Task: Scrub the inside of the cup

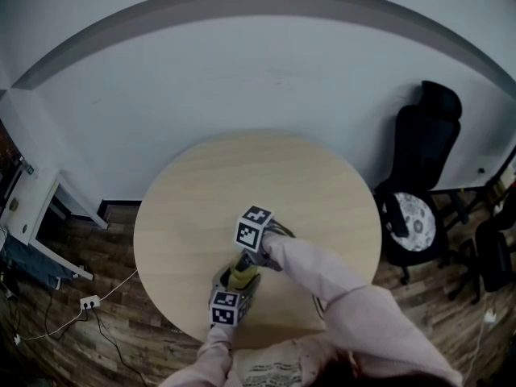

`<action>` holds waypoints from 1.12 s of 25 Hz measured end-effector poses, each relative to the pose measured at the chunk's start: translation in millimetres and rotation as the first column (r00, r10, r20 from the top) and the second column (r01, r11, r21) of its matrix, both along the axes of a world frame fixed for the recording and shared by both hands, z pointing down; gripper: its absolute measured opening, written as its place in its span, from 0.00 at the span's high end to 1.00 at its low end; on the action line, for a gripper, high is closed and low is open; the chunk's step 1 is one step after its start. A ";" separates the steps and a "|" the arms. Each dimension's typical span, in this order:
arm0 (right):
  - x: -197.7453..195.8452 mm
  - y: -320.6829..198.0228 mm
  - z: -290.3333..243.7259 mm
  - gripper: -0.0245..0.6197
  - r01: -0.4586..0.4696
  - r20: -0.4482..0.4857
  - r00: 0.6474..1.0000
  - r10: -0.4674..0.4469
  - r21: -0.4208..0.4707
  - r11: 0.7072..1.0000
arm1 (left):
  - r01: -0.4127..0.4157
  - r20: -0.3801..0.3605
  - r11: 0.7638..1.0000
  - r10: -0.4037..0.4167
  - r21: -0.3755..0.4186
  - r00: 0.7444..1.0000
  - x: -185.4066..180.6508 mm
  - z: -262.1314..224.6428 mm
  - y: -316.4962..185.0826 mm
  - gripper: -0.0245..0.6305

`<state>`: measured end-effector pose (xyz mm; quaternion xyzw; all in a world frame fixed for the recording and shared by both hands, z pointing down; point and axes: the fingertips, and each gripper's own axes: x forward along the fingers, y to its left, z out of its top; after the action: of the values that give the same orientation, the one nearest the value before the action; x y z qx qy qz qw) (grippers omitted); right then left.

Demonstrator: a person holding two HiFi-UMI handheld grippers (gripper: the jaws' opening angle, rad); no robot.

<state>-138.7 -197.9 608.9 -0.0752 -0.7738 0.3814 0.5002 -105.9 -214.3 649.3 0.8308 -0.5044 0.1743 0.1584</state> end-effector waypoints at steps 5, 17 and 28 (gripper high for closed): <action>0.8 2.6 -6.4 0.92 0.060 0.010 0.998 -0.060 0.037 0.998 | -0.003 -0.001 1.000 0.003 -0.001 1.000 0.4 -0.3 0.6 0.41; 12.8 11.7 -13.2 0.92 0.561 -0.021 0.795 -0.607 0.409 0.720 | 0.001 0.000 1.000 -0.001 -0.002 1.000 0.5 0.1 1.0 0.41; 11.8 16.7 -21.9 0.92 0.763 -0.168 0.497 -0.851 0.552 0.336 | 0.009 0.002 1.000 -0.009 -0.002 1.000 0.6 -0.5 0.2 0.41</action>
<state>-126.9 -181.3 587.1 -0.3270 -0.7418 -0.1700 0.5602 -105.4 -214.1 648.8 0.8282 -0.5080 0.1747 0.1594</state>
